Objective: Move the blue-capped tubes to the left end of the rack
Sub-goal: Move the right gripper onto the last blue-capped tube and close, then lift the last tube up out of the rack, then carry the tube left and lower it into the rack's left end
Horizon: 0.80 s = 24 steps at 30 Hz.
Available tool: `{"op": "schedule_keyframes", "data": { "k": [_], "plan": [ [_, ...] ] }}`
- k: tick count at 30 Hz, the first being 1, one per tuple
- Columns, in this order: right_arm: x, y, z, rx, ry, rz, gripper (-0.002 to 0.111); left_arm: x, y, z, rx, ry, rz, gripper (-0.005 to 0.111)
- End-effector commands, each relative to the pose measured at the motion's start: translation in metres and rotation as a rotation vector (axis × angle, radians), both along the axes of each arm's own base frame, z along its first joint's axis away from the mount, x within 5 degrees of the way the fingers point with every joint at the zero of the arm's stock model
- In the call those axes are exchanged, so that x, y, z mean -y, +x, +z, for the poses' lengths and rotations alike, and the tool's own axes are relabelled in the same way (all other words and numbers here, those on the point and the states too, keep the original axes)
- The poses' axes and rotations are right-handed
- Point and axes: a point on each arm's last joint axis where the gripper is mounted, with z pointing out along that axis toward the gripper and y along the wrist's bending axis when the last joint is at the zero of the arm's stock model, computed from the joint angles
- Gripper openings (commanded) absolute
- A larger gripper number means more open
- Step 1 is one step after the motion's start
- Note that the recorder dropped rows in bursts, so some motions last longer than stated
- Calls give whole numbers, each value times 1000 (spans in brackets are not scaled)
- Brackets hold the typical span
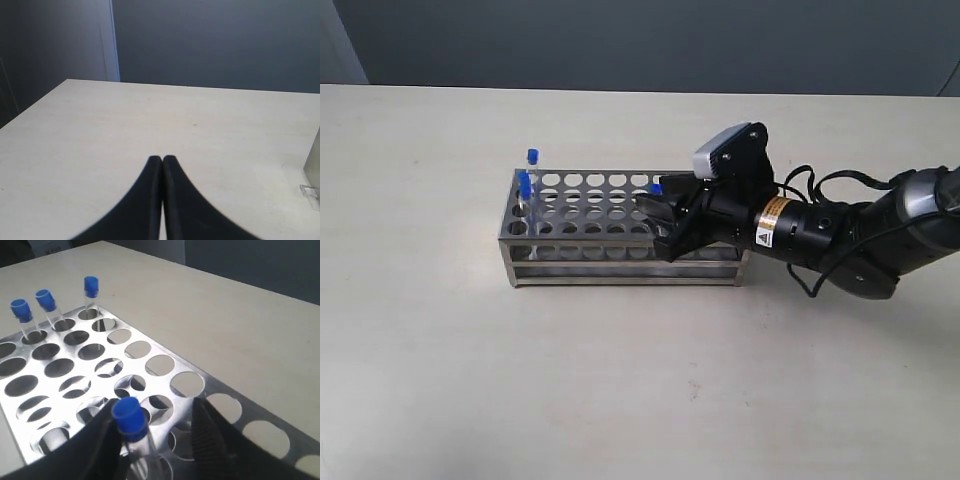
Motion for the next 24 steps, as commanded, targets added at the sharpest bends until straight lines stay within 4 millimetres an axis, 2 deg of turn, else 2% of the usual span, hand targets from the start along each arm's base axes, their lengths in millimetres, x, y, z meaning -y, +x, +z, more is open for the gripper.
{"op": "schedule_keyframes", "data": {
  "k": [1, 2, 4, 6, 11, 13, 18, 21, 24],
  "plan": [
    [1, 2, 3, -21, 60, -19, 16, 1, 0, -1, 3, -4, -8, 0],
    [1, 2, 6, -12, 75, -18, 0, 1, 0, -1, 3, -4, -8, 0],
    [1, 2, 20, 22, 83, -14, 0, 1, 0, -1, 4, -6, -8, 0],
    [2, 1, 43, 68, 70, -16, 0, 1, 0, -1, 4, -6, -8, 0],
    [3, -9, 128, 253, 110, -4, 0, 1, 0, -1, 4, -6, -8, 0],
    [-8, -7, 142, 244, 101, 19, 0, 1, 0, -1, 4, -6, -8, 0],
    [-55, -13, 149, 251, 70, 191, 0, 1, 0, -1, 4, -6, -8, 0],
    [-83, -14, 141, 243, 75, 254, 0, 1, 0, -1, 4, -6, -8, 0],
    [-105, -15, 124, 212, 63, 301, 0, 1, 0, -1, 4, -6, -8, 0]
  ]
}}
